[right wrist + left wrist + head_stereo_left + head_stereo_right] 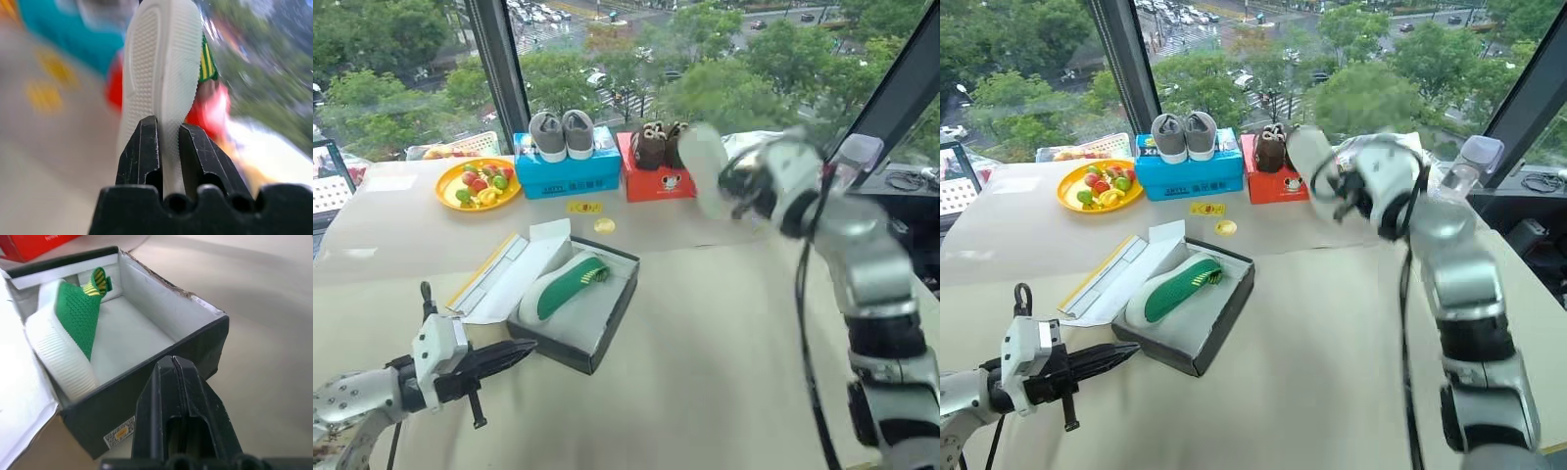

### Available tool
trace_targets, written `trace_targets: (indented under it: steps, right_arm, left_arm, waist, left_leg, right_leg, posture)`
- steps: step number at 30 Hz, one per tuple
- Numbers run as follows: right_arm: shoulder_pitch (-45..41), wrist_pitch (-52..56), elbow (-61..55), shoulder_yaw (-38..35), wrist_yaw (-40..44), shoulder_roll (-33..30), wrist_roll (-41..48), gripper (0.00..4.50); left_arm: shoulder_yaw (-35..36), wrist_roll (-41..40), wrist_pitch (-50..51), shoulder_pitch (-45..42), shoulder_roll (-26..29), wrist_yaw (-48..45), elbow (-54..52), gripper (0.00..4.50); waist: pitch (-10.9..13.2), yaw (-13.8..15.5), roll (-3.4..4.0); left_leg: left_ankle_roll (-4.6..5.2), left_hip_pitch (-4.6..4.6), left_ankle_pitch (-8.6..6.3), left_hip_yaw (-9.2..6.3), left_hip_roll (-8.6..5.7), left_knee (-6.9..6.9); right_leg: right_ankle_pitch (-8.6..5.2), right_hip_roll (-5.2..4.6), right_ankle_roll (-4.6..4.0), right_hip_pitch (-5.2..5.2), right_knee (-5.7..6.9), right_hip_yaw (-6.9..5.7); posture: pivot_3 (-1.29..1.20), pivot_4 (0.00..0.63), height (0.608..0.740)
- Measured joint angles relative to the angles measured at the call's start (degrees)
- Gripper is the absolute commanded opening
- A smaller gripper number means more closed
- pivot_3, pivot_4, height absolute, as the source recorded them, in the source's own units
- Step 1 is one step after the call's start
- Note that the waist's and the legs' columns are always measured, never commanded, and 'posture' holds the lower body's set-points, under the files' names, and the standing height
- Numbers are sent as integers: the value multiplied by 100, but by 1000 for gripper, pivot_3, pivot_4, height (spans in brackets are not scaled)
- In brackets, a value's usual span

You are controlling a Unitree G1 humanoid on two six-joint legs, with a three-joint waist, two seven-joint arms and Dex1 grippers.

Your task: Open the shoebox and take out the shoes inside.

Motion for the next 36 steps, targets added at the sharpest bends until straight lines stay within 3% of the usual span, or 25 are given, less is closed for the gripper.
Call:
trace_targets:
  steps: [3, 7, 10, 13, 21, 22, 25, 32, 36]
  right_arm:
    - [477, -286, -254, 585, -641, -31, -1092, 265]
    - [1034, -613, -369, 1674, -1883, -162, -3515, 265]
    - [1353, -732, -194, 2318, -2175, -146, -4696, 265]
    - [1578, -742, -15, 2512, -2192, 68, -5129, 265]
    - [1870, -817, 379, 2285, -1833, 810, -4988, 265]
    - [1885, -815, 402, 2204, -1679, 937, -4845, 1184]
    - [2089, -782, 325, 1954, -1258, 1188, -4387, 2113]
    - [2251, 194, -629, 857, 174, 1615, -2831, 4442]
    - [2155, 734, -1168, 606, 1361, 1210, -1928, 4477]
  left_arm:
    - [-73, 0, 13, -100, 9, -11, 22, 0]
    - [-99, -4, 40, -110, 24, -37, 33, 0]
    - [-101, -6, 43, -116, 38, -46, 33, 0]
    - [-100, -7, 46, -119, 47, -49, 33, 0]
    - [-100, -28, 206, -160, 132, -34, 33, 0]
    - [-100, -30, 242, -160, 132, -22, 32, 0]
    - [-100, -30, 268, -150, 130, -1, 30, 0]
    - [-100, -26, 266, -134, 131, -3, 27, 0]
    - [-98, -23, 255, -102, 120, -2, 27, 0]
  waist:
    - [1, -91, 1]
    - [-1, -104, -3]
    - [-1, -103, -5]
    - [-3, -101, -9]
    - [-51, -128, -86]
    - [-56, -125, -94]
    - [-86, -111, -141]
    - [-101, -111, -159]
    - [-98, -104, -155]
  left_leg:
    - [0, 0, 1, 0, 1, -2]
    - [5, 0, -2, 1, -2, 1]
    - [6, 0, -3, 4, -4, 4]
    - [17, 3, -9, 2, -4, 5]
    - [46, 83, -27, -3, 8, 1]
    - [45, 95, -27, -3, 10, 0]
    - [43, 105, -26, -6, 22, -1]
    - [26, 110, -36, -4, 40, -8]
    - [1, 106, -50, -3, 67, -15]
  right_leg:
    - [-2, 1, 3, -3, 3, 6]
    - [-29, -3, 46, -2, 2, 7]
    - [-29, -3, 47, -1, 2, 10]
    - [-27, -1, 45, 2, 2, 9]
    - [-54, 7, 9, 66, 8, 6]
    - [-55, 8, 7, 72, 13, 6]
    - [-57, 12, 1, 82, 16, -1]
    - [-57, 22, -14, 84, 13, -2]
    - [-37, 61, -57, 68, 13, -2]
  posture:
    - [0, 150, 731]
    - [0, 150, 731]
    - [0, 150, 731]
    - [0, 150, 731]
    - [0, 150, 731]
    - [0, 150, 731]
    - [0, 150, 731]
    - [0, 150, 731]
    - [0, 150, 731]
